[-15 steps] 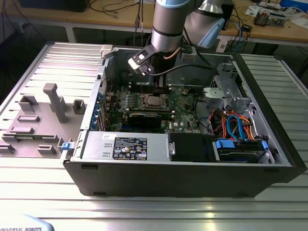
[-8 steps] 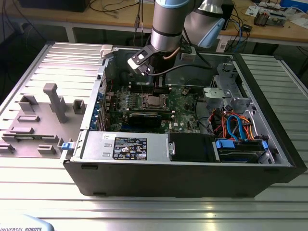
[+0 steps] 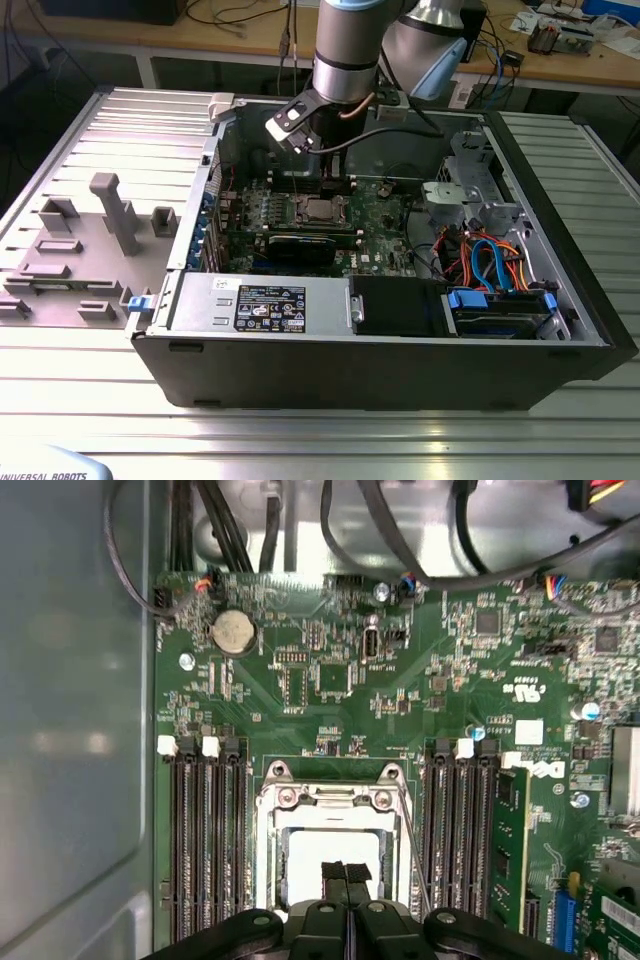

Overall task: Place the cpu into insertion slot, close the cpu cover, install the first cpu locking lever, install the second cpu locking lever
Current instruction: 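Install the first cpu locking lever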

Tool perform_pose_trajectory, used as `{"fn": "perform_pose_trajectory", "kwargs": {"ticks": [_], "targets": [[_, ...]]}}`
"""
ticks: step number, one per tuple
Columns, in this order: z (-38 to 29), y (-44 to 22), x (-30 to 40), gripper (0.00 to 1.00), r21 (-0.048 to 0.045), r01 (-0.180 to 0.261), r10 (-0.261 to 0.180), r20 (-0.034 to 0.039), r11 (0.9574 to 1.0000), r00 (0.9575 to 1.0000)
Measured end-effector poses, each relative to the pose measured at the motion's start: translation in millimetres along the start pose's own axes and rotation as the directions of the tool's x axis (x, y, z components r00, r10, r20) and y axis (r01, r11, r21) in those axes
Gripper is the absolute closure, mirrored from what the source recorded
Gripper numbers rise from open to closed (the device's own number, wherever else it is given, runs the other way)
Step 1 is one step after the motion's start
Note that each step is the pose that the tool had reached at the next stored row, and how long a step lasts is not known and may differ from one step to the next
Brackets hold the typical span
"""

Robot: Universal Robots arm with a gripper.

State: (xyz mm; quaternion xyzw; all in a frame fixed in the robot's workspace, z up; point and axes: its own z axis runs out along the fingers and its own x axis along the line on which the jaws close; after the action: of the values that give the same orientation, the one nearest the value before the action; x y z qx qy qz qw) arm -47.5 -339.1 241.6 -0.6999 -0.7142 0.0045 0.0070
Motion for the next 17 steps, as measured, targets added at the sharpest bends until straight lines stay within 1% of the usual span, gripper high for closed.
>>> {"fn": "perform_pose_trajectory", "kwargs": {"ticks": [2, 3, 5, 6, 9, 17], "targets": [[-4.1, -0.2, 0.0, 0.89, -0.0070, 0.000, 0.000, 0.0001, 1.0000, 1.0000], [-6.2, -0.4, 0.0, 0.89, -0.0133, 0.000, 0.000, 0.0002, 0.9999, 1.0000], [-8.3, -0.6, 0.1, 0.89, -0.0209, 0.000, 0.000, 0.0005, 0.9998, 1.0000], [-9.4, -0.5, 0.1, 0.89, -0.0220, 0.000, 0.000, 0.0014, 0.9998, 1.0000], [-9.4, -0.6, 0.1, 0.89, -0.0243, 0.000, 0.000, 0.0015, 0.9997, 1.0000], [-9.4, -0.6, 0.1, 0.89, -0.0252, 0.000, 0.000, 0.0015, 0.9997, 1.0000]]}}
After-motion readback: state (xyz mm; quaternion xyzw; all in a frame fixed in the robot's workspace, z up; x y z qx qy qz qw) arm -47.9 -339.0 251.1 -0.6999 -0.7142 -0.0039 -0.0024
